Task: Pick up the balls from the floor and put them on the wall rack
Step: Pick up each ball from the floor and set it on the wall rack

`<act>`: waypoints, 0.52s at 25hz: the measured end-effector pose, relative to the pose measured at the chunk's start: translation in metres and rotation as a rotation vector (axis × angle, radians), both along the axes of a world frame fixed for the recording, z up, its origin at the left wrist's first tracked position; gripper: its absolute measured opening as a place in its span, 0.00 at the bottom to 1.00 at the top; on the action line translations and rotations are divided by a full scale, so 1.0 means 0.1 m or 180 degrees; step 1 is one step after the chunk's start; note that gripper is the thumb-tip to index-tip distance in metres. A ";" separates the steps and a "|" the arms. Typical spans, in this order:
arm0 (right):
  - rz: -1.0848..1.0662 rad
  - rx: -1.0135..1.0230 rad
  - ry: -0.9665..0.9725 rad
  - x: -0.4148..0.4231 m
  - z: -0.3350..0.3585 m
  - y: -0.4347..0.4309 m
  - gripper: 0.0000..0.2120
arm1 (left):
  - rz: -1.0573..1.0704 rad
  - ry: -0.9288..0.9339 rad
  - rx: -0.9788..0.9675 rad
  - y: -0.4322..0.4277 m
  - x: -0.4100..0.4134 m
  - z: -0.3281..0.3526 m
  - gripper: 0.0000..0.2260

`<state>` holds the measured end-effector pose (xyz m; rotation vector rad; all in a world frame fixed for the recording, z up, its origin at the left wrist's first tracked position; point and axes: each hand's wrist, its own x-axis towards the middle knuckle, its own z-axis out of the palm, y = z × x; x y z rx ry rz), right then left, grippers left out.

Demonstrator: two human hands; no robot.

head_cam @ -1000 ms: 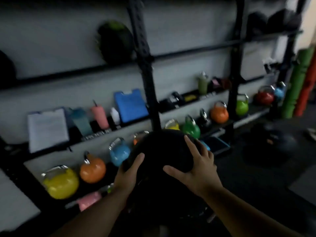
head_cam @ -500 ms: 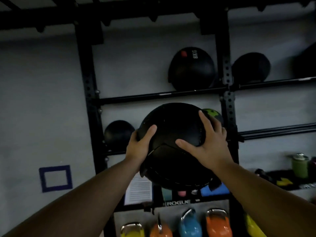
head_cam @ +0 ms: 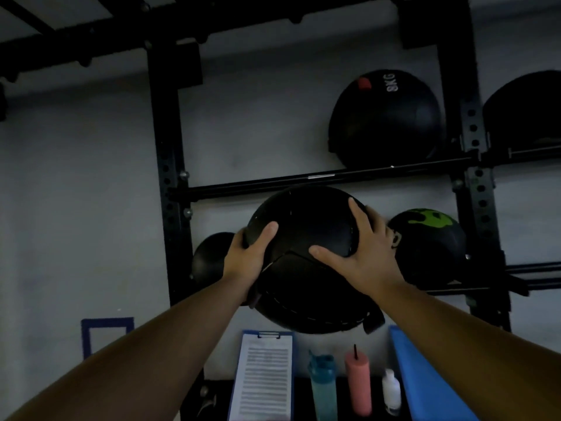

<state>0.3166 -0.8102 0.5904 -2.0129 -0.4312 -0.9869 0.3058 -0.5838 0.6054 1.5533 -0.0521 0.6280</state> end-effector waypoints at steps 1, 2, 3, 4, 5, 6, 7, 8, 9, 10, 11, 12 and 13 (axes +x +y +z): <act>0.0045 -0.0056 0.0004 0.23 0.03 0.04 0.59 | 0.0100 0.0029 -0.0008 0.04 0.21 0.01 0.60; 0.0067 -0.0124 0.0009 0.46 0.07 0.09 0.59 | 0.0182 0.0054 -0.0017 0.09 0.42 0.01 0.60; 0.0058 -0.0181 0.0015 0.69 0.12 0.15 0.59 | 0.0223 0.0069 -0.0056 0.14 0.64 0.01 0.62; 0.0043 -0.0226 0.0023 0.91 0.17 0.21 0.59 | 0.0225 0.0072 -0.0109 0.20 0.86 0.00 0.64; 0.0036 -0.0253 0.0047 1.15 0.19 0.27 0.60 | 0.0240 0.0077 -0.0156 0.28 1.11 0.00 0.65; 0.0039 -0.0266 0.0071 1.37 0.19 0.33 0.60 | 0.0265 0.0064 -0.0145 0.35 1.33 0.00 0.65; 0.0058 -0.0294 0.0107 1.58 0.15 0.38 0.59 | 0.0289 0.0061 -0.0071 0.42 1.55 -0.02 0.64; 0.0078 -0.0317 0.0165 1.80 0.07 0.43 0.59 | 0.0288 0.0075 0.0054 0.50 1.77 -0.05 0.63; 0.0094 -0.0314 0.0246 2.01 -0.02 0.47 0.58 | 0.0241 0.0090 0.0231 0.56 1.99 -0.08 0.61; 0.0099 -0.0283 0.0345 2.23 -0.09 0.51 0.56 | 0.0179 0.0059 0.0450 0.59 2.23 -0.10 0.59; 0.0066 -0.0202 0.0434 2.43 -0.12 0.56 0.54 | 0.0120 -0.0004 0.0687 0.62 2.45 -0.12 0.57; -0.0013 -0.0072 0.0478 2.66 -0.10 0.61 0.52 | 0.0053 -0.0100 0.0867 0.65 2.70 -0.13 0.54; -0.0072 0.0059 0.0500 2.90 -0.02 0.65 0.51 | -0.0014 -0.0208 0.0963 0.69 2.95 -0.12 0.53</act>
